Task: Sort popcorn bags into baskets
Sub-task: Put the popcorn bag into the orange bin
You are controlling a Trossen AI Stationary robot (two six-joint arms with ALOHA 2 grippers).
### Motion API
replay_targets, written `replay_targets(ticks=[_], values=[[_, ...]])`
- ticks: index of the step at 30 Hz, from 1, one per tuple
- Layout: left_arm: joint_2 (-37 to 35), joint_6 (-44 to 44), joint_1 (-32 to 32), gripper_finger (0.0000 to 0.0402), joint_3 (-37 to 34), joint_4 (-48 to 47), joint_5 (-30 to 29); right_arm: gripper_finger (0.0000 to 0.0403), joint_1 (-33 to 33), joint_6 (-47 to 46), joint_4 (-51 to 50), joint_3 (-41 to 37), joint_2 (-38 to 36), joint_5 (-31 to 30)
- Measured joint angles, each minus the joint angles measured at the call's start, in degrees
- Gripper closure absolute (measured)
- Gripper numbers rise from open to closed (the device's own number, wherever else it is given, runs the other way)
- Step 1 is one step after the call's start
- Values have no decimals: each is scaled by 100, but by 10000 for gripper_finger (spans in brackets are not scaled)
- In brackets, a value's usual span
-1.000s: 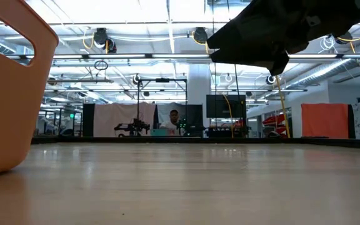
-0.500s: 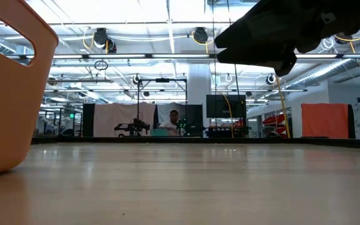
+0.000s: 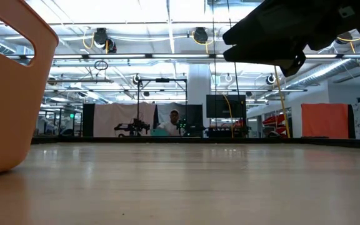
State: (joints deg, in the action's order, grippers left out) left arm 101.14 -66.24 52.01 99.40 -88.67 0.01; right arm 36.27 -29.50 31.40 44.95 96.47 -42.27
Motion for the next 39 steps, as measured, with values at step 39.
replay_targets(ticks=[39], values=[[0, 791, 6, 277, -1783, 548, -1095, 250, -4, -310, 52, -285, -2, -21]])
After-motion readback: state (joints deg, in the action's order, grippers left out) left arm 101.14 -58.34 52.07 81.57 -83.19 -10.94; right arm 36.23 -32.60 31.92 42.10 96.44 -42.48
